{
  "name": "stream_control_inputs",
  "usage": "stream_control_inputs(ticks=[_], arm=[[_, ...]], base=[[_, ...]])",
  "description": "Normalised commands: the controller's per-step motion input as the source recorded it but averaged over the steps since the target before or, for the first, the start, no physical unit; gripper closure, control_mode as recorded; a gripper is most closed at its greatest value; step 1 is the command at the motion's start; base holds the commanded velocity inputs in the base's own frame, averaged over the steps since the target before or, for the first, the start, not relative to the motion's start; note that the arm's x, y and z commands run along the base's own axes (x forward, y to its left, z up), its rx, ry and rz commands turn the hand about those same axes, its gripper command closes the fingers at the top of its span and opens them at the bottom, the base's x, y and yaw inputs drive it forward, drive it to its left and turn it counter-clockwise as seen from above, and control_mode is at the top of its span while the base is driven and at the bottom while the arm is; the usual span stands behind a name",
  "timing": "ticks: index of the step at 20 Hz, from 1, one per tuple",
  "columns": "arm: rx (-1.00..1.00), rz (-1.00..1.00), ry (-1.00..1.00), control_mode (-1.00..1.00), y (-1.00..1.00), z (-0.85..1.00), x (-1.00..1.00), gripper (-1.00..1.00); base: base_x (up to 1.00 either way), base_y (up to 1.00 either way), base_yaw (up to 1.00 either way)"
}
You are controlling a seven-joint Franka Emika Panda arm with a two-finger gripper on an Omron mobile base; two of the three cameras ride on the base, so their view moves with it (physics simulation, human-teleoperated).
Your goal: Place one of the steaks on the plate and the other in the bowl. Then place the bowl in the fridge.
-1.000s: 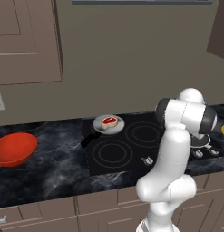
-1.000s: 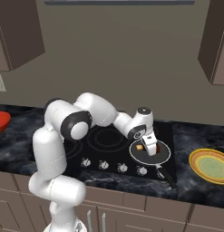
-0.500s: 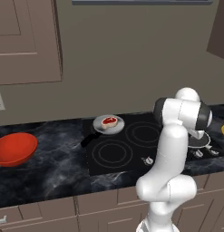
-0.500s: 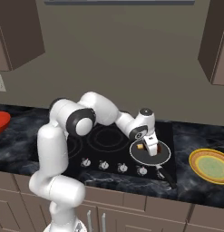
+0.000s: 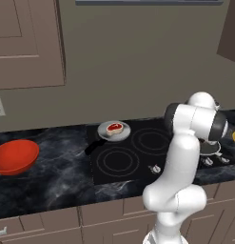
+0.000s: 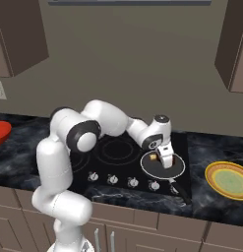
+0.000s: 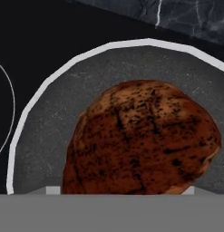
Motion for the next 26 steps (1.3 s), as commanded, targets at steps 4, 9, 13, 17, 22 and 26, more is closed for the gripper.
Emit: stream_control_inputs(ticks=[4,9,13,17,22,26], arm=[[0.06,0.00,0.00,-1.00,-0.34,0.89,-0.44,1.00],[0.00,0.00,0.00,-1.00,-0.18,0.76,-0.55,1.00],[0.00,-0.04,0.00,-1.00,-0.56,0.07,-0.44,1.00],[-0.01,-0.02,-0.01,-1.00,-0.64,-0.02,-0.30,1.00],[0.00,-0.01,-0.01,-1.00,-0.64,0.00,-0.13,1.00],[0.00,0.00,-0.04,-1.00,-0.55,0.00,-0.08,1.00]], base=[[0.00,0.00,0.00],[0.00,0.00,0.00],[0.00,0.00,0.00],[0.00,0.00,0.00],[0.00,0.00,0.00],[0.00,0.00,0.00]])
